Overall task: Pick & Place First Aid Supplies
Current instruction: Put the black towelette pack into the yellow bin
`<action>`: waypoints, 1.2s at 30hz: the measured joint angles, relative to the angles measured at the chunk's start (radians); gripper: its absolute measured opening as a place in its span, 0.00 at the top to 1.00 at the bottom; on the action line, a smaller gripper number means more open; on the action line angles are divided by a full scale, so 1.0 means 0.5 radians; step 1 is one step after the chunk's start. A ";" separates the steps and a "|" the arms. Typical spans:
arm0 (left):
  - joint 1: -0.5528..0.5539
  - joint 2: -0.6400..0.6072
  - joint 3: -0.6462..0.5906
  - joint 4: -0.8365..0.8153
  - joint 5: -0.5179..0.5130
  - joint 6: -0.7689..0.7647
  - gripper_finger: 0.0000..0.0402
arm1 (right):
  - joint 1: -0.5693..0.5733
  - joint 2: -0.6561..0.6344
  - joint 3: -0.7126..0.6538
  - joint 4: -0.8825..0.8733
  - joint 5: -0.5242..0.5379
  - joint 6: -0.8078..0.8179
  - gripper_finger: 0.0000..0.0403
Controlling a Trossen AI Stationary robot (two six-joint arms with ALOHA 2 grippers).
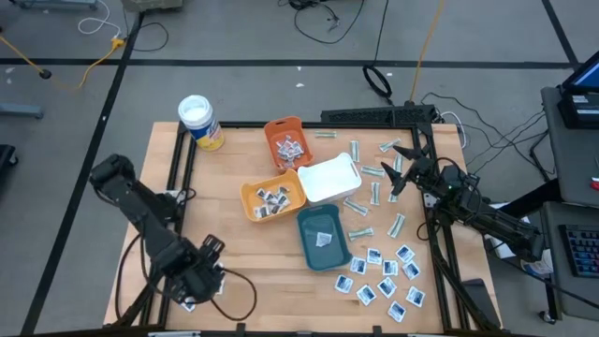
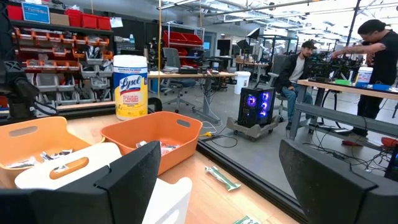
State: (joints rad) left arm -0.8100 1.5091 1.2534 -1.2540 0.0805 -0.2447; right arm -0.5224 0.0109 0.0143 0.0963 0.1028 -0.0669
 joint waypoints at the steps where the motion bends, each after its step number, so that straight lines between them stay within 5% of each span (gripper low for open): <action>1: -0.015 0.008 -0.014 0.024 -0.019 0.005 0.36 | 0.000 0.000 0.000 0.000 0.000 0.000 0.20; 26: -0.064 0.151 -0.882 0.879 -0.123 -0.006 0.30 | 0.001 -0.001 0.000 0.000 0.000 0.000 0.20; 36: -0.064 0.144 -0.927 1.008 -0.110 -0.063 0.52 | 0.000 -0.001 0.000 0.001 0.000 -0.001 0.20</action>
State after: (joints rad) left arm -0.8421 1.5810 0.7898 -0.7503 0.0254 -0.2765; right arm -0.5222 0.0105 0.0143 0.0966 0.1028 -0.0673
